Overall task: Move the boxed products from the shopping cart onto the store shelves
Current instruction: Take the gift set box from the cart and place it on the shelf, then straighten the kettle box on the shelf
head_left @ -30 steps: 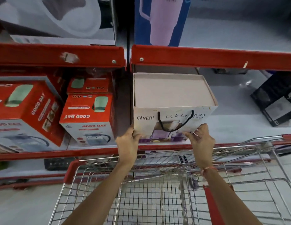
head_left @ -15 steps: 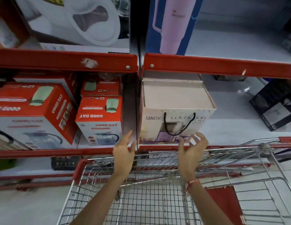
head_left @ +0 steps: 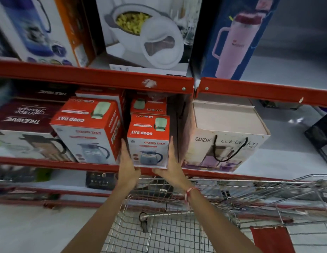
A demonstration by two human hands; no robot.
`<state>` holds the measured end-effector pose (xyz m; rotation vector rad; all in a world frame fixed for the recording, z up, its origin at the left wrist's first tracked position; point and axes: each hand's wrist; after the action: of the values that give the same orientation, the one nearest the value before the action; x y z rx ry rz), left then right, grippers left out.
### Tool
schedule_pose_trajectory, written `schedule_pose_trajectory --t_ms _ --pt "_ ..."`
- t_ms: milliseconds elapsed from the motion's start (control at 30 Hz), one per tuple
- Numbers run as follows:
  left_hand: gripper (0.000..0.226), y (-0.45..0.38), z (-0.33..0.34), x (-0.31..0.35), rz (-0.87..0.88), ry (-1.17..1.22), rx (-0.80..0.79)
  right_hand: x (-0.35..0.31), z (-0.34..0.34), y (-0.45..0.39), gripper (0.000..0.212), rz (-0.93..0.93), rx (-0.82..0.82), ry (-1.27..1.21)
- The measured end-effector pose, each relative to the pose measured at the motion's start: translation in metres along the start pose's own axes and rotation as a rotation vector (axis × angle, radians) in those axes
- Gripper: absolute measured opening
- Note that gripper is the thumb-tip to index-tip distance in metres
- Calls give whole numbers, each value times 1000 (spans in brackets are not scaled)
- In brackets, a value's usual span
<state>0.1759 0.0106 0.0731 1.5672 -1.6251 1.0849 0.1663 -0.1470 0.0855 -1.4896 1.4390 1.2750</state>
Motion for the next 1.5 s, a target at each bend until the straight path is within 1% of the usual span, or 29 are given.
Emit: schedule_pose_trajectory --t_ms 33,100,167,267,367,433,467,533,567,600,633,667,733,767,833,933,1000,1133,1267,1367,1433,1467,1500 --pt "106 -2 -3 0 15 10 -61 -1 1 -1 122 11 -16 18" --pt "109 -1 -10 -1 4 31 -117 -1 5 1 123 33 -14 49" --pt "111 5 -15 -5 -23 -2 -122 0 9 5 122 52 -3 73" --pt "109 14 -19 -11 -2 -40 -117 3 13 11 120 61 13 106" --pt "112 14 -21 -10 -2 -53 -152 1 12 11 117 60 31 120" --pt "109 13 -17 -8 -72 -41 -136 4 8 11 111 61 73 135" --pt "102 16 -13 -7 -140 -35 -102 8 6 14 105 74 133 150" --pt "71 27 0 -3 -296 -60 -53 27 -4 23 81 142 331 163" --pt "57 35 8 0 -342 -84 -109 39 -12 30 66 191 451 161" --pt "47 42 19 5 -343 -98 -216 52 -22 38 52 255 561 133" --pt "43 48 30 9 -314 -94 -327 62 -35 45 45 334 653 74" --pt "44 51 40 15 -275 -76 -411 70 -49 50 47 417 729 9" --pt "61 45 61 31 -196 -51 -483 78 -82 56 69 519 835 -97" --pt "71 38 70 39 -165 -49 -487 77 -98 56 82 514 861 -145" --pt "87 23 84 54 -97 -60 -482 71 -126 54 101 431 861 -206" --pt "96 9 98 68 -35 -43 -569 62 -152 52 113 316 755 -207" --pt "97 8 102 72 -53 -35 -617 60 -158 56 115 307 711 -160" --pt "100 19 103 75 -49 -76 -567 68 -159 70 115 314 674 -71" --pt "101 26 102 77 -33 -100 -567 73 -159 79 116 264 651 18" --pt "97 22 97 81 -30 -104 -605 64 -161 79 111 332 631 81" --pt "91 22 89 87 0 -94 -634 50 -157 78 103 384 691 75" --pt "86 21 83 92 25 -82 -626 38 -152 78 98 371 759 65" --pt "80 21 76 98 51 -67 -593 23 -144 78 92 311 842 57"
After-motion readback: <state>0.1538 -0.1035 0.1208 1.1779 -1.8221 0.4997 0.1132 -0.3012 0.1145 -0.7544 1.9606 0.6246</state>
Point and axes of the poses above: each hand's wrist, its own y-axis away from the middle knuckle, its own z-axis out of the palm, x = y × z, and after that the axes turned 6 degrees about z, right-handed
